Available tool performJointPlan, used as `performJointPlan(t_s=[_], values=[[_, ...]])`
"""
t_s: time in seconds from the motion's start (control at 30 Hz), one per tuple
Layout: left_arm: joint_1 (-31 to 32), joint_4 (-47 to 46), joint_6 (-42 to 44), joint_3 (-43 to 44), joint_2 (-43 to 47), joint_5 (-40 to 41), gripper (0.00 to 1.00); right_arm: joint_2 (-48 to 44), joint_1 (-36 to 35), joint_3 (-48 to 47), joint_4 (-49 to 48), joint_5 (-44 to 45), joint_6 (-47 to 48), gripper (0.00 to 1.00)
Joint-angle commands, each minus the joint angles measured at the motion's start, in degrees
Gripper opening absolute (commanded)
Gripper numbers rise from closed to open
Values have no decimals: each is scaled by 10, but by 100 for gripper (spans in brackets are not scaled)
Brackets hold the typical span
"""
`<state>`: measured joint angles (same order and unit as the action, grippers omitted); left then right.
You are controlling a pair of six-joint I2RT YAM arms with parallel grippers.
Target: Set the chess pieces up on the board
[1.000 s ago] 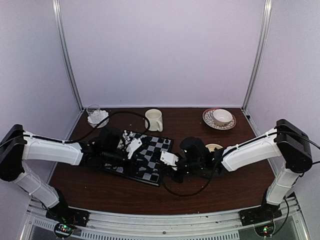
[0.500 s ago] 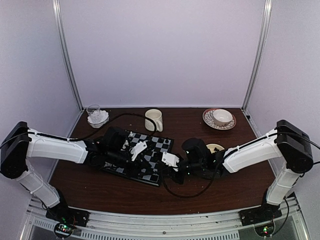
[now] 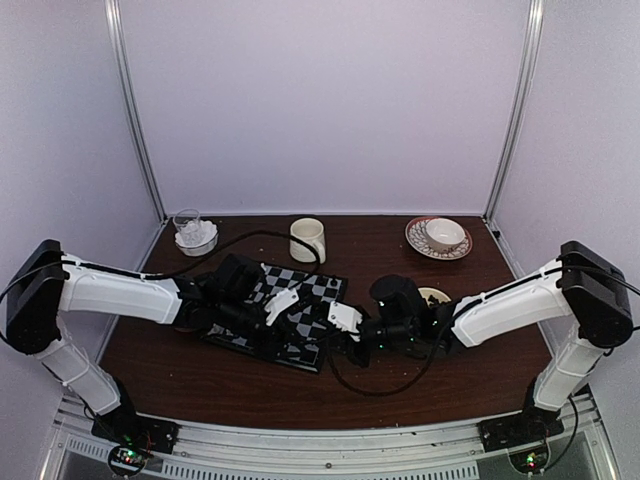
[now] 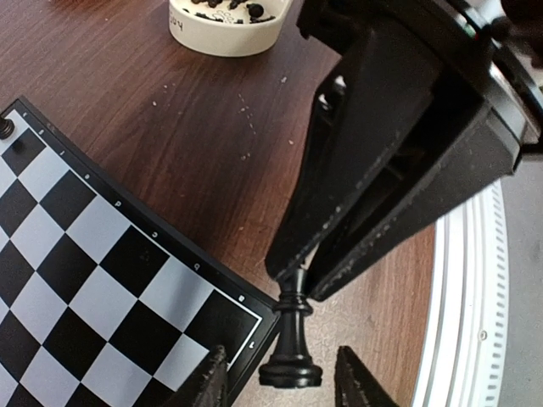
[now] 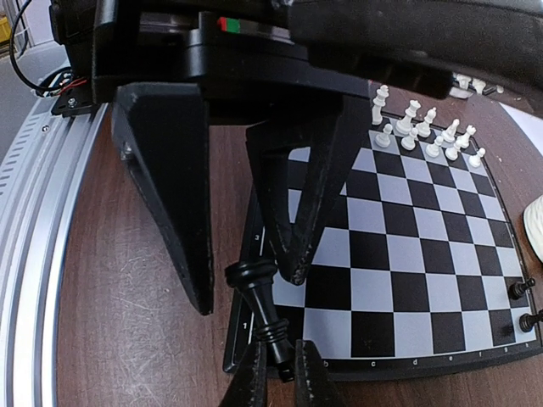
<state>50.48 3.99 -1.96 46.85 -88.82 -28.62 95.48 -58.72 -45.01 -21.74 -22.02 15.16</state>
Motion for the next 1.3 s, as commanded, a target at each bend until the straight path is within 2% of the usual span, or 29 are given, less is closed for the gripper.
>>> performJointPlan(t_s=[0.0, 0.2, 0.33, 0.43, 0.53, 0.8, 1.17, 1.27], values=[[3, 2, 8, 17, -7, -11, 40, -16, 2, 8, -15, 6, 2, 4], [4, -2, 8, 16, -2, -11, 29, -14, 2, 6, -15, 3, 2, 4], [5, -4, 7, 15, -1, -13, 30, -15, 2, 7, -15, 1, 1, 4], [6, -6, 5, 15, -4, -21, 37, -13, 2, 5, -13, 0, 2, 5], [7, -7, 5, 18, -7, -30, 38, -12, 2, 5, -14, -3, 2, 5], [7, -29, 1, 6, -2, -36, 37, -11, 2, 4, -15, -8, 2, 5], [8, -24, 2, 6, 9, -16, 9, -12, 2, 9, -27, -6, -3, 5], [7, -17, 4, 10, 9, -11, 6, -13, 2, 11, -36, -5, -9, 12]])
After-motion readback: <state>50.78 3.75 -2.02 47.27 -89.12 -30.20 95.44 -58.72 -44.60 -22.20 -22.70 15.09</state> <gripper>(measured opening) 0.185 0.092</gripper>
